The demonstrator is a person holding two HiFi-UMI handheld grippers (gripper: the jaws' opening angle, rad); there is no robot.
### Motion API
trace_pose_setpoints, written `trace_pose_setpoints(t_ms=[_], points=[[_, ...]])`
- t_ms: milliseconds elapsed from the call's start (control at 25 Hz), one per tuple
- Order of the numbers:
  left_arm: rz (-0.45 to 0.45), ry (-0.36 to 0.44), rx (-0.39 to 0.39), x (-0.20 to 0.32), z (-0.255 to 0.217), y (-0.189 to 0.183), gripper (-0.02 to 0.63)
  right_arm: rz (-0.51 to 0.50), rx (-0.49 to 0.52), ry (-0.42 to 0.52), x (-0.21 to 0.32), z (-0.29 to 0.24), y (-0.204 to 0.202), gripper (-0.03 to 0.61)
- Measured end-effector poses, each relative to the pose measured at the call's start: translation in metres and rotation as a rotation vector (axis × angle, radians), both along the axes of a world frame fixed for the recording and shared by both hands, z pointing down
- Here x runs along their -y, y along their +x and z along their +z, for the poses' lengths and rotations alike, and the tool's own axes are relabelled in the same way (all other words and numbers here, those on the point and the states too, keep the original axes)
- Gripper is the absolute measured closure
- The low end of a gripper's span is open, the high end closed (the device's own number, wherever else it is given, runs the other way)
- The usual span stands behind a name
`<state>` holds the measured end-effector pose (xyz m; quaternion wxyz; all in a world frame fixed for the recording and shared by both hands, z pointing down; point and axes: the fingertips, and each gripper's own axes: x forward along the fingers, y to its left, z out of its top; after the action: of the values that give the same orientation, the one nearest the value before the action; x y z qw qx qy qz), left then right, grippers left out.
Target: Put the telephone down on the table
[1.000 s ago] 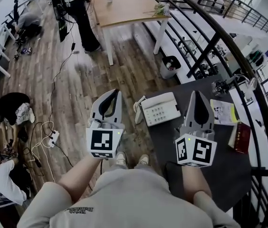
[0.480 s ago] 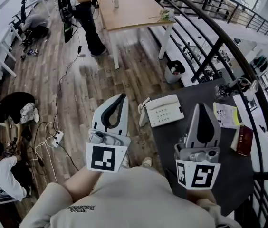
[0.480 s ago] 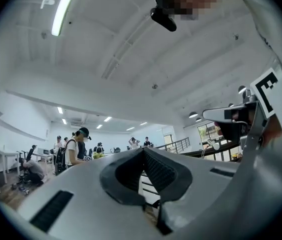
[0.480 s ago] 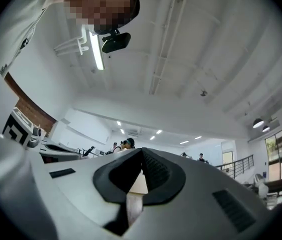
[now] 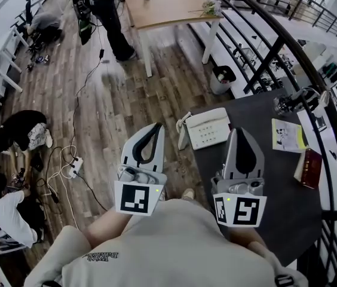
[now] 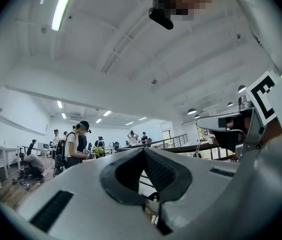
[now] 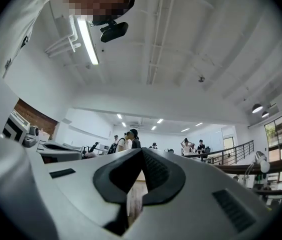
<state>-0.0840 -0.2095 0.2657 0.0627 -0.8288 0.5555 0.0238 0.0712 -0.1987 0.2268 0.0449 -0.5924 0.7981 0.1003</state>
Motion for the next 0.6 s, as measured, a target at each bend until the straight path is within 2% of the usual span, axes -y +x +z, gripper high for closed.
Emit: trace_pose_setpoints(t_ms=[440, 600], points=[[0.018, -0.056, 0.017, 0.0062, 0.0072, 0.0019, 0.609, -0.040, 0.015, -0.011, 0.0000, 0.0011, -0.0077, 0.577], [0.008, -0.058, -0.015, 0.0063, 0.0023, 0.0009, 0.609, -0.048, 0.013, -0.012, 0.0024, -0.0005, -0.0086, 0.577]])
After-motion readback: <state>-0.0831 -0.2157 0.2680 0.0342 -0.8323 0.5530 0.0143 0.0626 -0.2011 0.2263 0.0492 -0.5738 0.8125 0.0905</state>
